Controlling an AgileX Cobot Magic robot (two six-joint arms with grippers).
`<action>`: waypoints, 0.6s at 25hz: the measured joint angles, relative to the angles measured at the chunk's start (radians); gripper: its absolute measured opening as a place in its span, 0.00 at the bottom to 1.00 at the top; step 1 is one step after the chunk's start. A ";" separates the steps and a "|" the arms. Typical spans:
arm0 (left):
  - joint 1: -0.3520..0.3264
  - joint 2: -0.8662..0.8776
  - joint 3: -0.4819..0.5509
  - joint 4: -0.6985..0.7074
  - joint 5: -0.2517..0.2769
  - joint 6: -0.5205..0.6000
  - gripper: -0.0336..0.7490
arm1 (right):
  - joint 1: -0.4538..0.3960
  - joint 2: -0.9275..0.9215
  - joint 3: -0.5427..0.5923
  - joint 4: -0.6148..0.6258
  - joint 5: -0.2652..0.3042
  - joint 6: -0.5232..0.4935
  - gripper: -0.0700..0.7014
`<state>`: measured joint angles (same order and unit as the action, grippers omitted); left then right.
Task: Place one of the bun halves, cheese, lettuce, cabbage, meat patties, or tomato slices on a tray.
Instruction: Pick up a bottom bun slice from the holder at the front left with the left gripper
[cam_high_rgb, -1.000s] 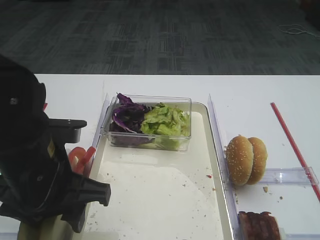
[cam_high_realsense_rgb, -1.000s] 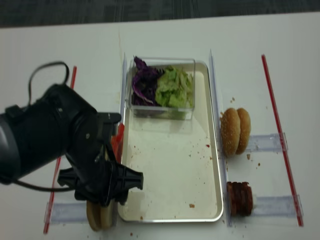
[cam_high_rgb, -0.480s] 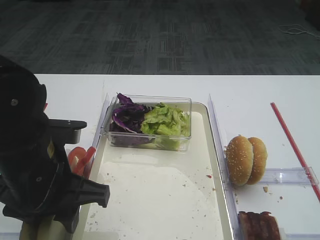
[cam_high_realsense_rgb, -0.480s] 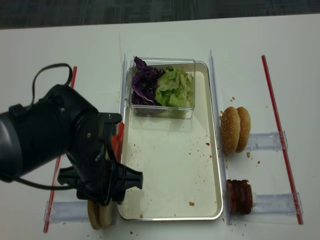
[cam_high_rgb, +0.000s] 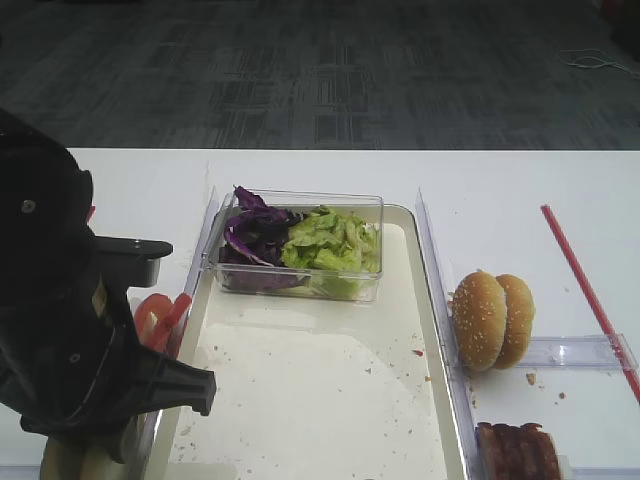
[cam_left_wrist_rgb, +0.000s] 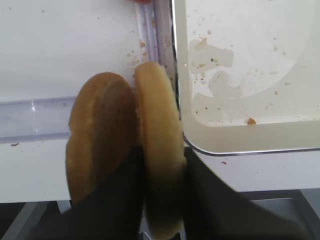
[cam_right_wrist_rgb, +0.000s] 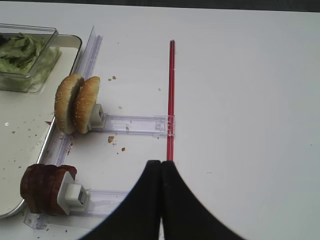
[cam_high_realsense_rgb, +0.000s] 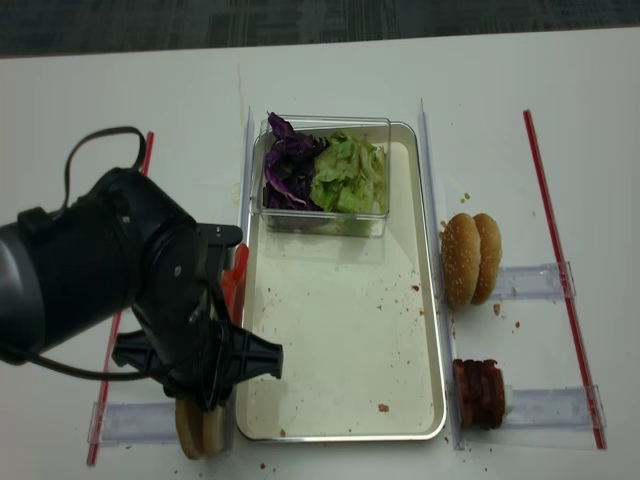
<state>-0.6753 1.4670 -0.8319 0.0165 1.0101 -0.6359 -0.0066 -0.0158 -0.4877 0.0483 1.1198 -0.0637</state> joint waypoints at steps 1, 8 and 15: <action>0.000 0.000 0.000 0.002 0.002 0.000 0.26 | 0.000 0.000 0.000 0.000 0.000 0.000 0.50; 0.000 0.000 0.000 0.002 0.002 0.000 0.20 | 0.000 0.000 0.000 0.000 0.000 0.000 0.50; 0.000 -0.018 0.000 0.002 0.004 0.000 0.19 | 0.000 0.000 0.000 0.000 0.000 0.000 0.50</action>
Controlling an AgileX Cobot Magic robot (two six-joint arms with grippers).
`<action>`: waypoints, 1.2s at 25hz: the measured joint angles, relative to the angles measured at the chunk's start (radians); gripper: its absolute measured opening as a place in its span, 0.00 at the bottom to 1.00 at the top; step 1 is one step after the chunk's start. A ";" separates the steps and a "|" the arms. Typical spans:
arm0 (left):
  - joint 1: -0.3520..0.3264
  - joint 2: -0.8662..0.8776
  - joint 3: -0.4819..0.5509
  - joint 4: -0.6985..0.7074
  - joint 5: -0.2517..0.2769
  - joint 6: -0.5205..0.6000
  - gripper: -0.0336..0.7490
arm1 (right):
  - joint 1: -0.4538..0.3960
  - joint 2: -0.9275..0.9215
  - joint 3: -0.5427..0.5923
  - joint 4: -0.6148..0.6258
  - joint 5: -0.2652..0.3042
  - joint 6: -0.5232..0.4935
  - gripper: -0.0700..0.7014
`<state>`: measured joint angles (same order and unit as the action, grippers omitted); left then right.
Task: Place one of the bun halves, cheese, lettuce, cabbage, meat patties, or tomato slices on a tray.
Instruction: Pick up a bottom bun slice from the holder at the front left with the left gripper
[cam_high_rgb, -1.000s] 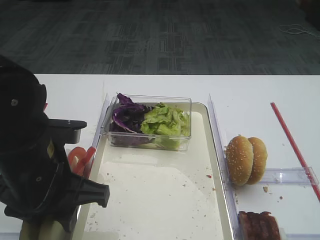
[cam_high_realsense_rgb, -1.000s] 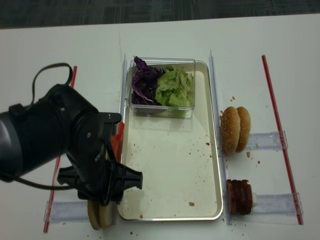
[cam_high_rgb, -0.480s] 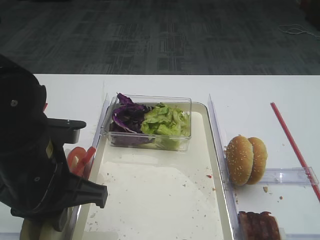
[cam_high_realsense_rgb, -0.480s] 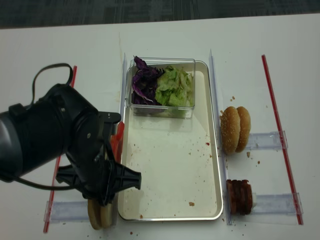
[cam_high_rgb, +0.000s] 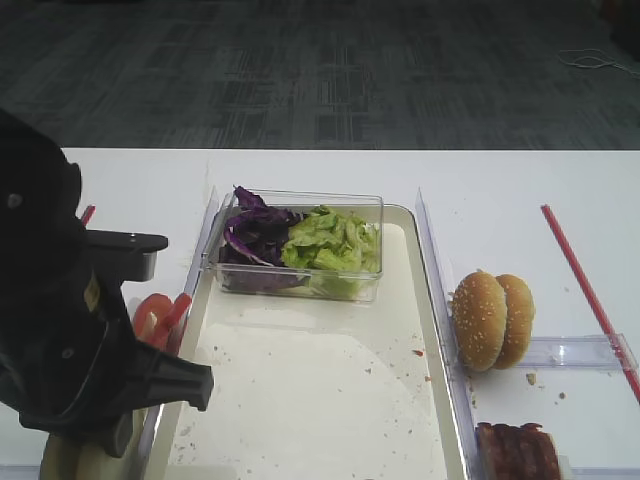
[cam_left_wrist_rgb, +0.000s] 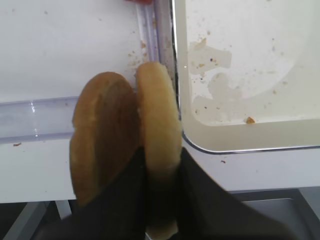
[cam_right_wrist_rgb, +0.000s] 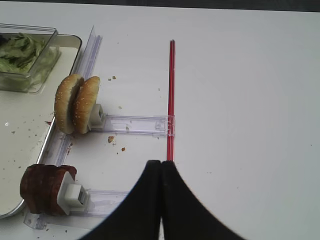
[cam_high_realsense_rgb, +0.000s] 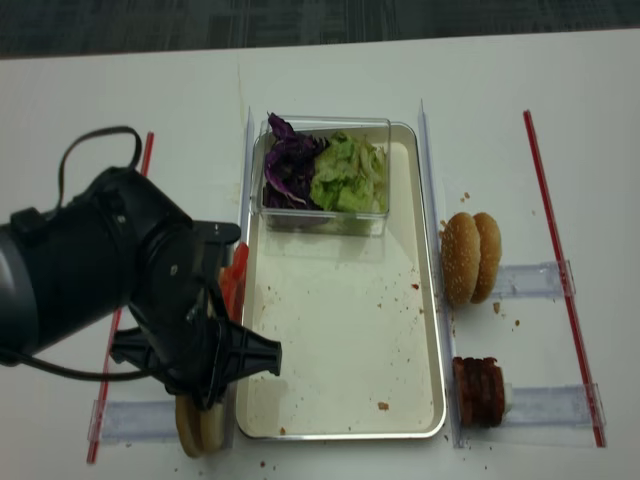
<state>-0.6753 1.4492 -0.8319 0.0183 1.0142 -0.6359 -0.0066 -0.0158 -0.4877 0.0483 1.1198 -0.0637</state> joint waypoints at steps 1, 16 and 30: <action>0.000 -0.010 0.000 0.000 0.000 0.000 0.19 | 0.000 0.000 0.000 0.000 0.000 0.000 0.50; -0.001 -0.128 0.000 -0.004 0.010 0.000 0.19 | 0.000 0.000 0.000 0.000 0.000 0.000 0.50; -0.001 -0.184 -0.018 -0.024 0.031 0.003 0.19 | 0.000 0.000 0.000 0.000 0.000 0.000 0.50</action>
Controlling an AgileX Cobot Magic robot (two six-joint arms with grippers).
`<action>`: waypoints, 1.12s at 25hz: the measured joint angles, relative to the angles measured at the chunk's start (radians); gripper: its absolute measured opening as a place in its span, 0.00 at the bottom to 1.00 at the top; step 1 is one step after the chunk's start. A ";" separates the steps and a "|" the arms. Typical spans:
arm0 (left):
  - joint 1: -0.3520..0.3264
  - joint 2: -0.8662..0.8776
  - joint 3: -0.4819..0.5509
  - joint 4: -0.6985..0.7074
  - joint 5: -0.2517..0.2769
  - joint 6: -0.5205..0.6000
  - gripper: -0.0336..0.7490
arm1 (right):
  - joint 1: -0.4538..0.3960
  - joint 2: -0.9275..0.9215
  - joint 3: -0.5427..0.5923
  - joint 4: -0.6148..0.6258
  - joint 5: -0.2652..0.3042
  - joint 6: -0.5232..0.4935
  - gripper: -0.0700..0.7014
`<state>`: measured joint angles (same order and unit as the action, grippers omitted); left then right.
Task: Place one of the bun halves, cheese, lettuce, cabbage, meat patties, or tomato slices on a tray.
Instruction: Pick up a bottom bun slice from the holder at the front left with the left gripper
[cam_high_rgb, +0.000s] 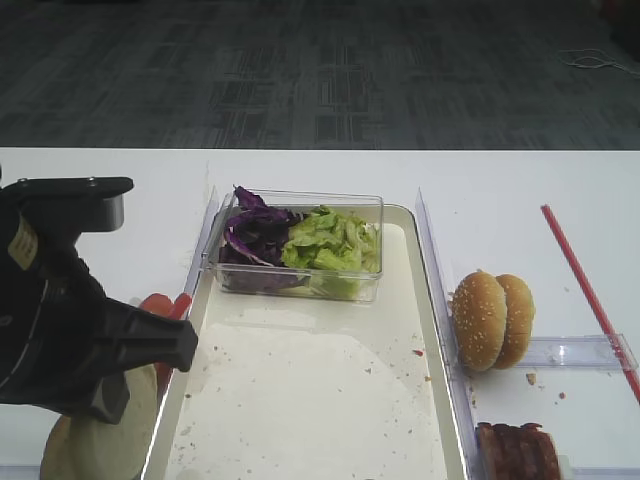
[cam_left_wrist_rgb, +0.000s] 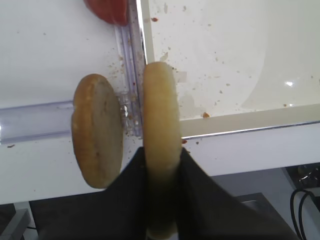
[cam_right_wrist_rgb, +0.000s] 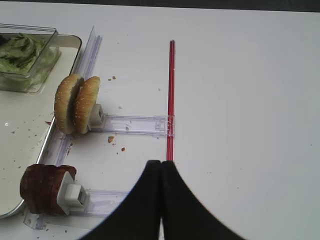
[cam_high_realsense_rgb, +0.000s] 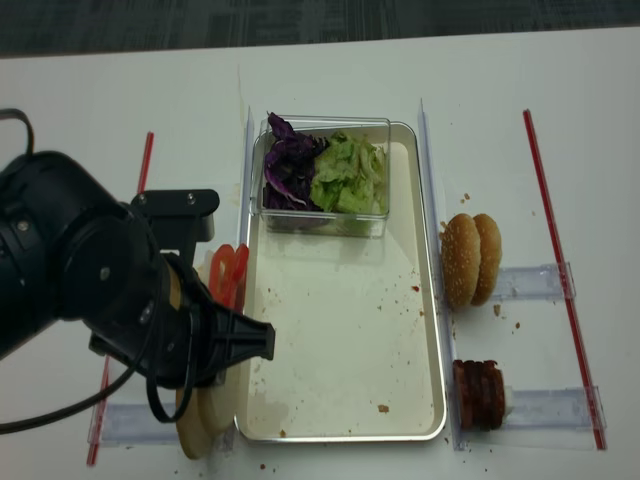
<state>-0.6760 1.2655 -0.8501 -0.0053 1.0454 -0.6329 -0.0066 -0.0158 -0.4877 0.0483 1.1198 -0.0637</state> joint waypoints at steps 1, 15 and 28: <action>0.000 -0.004 0.000 0.000 0.003 0.002 0.19 | 0.000 0.000 0.000 0.000 0.000 0.000 0.50; 0.000 -0.146 0.000 0.005 0.020 0.013 0.19 | 0.000 0.000 0.000 0.000 0.000 0.000 0.50; 0.000 -0.205 0.000 0.027 0.028 0.021 0.19 | 0.000 0.000 0.000 0.000 0.000 0.000 0.50</action>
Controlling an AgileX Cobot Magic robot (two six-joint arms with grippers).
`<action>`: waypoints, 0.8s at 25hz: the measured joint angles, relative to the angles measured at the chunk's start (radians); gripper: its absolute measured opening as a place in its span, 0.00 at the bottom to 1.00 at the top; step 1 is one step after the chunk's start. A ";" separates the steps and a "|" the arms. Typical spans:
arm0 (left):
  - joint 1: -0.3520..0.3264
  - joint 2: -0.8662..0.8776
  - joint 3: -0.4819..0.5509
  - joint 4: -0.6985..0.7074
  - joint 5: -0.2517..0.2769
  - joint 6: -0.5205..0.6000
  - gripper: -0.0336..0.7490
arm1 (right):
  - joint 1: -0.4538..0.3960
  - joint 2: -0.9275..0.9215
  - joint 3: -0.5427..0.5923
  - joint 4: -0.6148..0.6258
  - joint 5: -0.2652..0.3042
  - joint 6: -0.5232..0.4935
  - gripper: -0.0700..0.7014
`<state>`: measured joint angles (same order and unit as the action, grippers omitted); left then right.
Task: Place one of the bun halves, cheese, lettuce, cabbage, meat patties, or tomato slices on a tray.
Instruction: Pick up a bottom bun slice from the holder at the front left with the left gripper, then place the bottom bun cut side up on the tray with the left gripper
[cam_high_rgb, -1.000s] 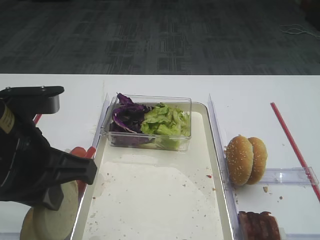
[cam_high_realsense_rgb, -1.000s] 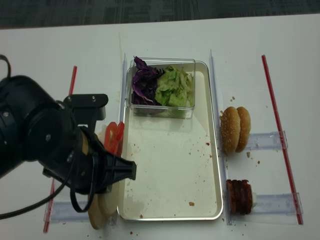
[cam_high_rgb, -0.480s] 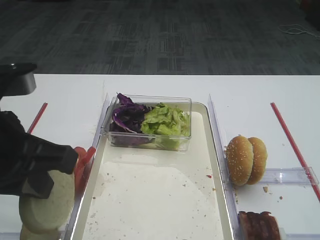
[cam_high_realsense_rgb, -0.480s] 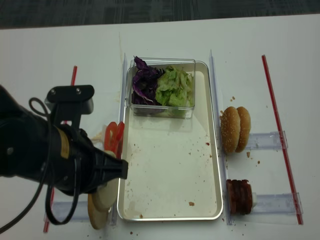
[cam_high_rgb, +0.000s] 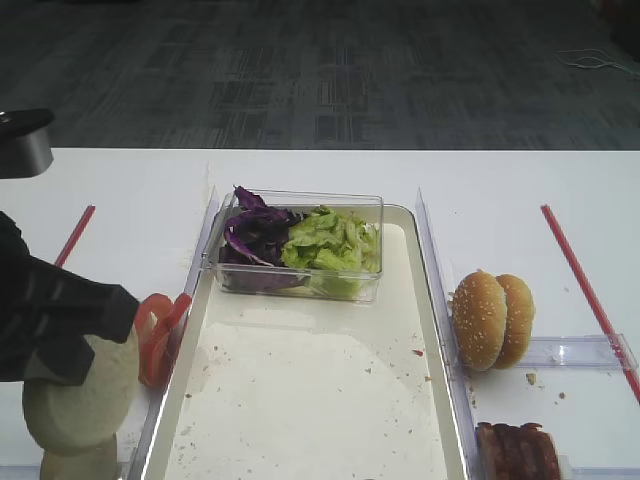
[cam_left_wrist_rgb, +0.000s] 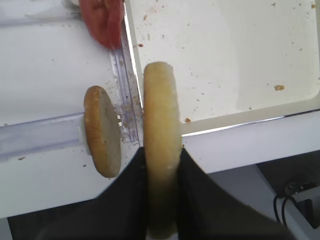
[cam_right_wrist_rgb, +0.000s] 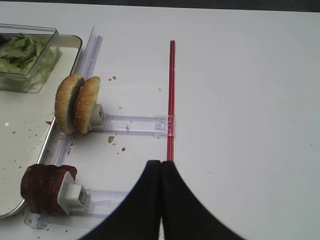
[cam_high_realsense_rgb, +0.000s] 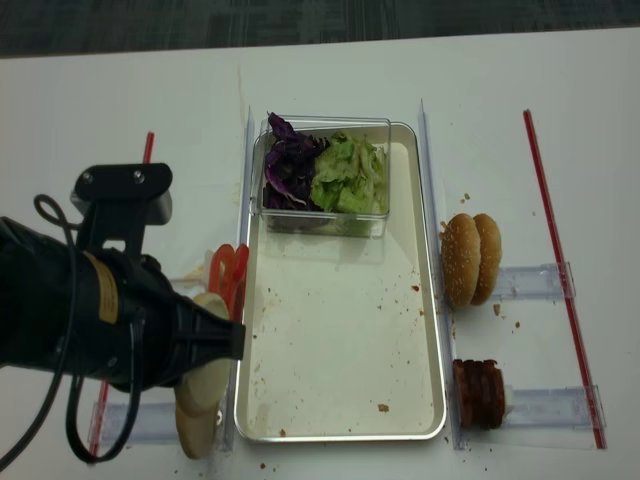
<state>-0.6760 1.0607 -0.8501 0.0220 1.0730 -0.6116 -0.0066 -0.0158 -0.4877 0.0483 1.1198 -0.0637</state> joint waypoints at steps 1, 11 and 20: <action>0.000 0.000 0.000 0.015 0.000 -0.005 0.19 | 0.000 0.000 0.000 0.000 0.000 0.000 0.50; 0.080 0.000 0.000 0.055 0.023 0.006 0.19 | 0.000 0.000 0.000 0.000 0.000 0.000 0.50; 0.293 0.000 0.000 0.054 0.073 0.151 0.19 | 0.000 0.000 0.000 0.000 0.000 0.000 0.50</action>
<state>-0.3833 1.0607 -0.8501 0.0764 1.1459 -0.4610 -0.0066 -0.0158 -0.4877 0.0483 1.1198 -0.0637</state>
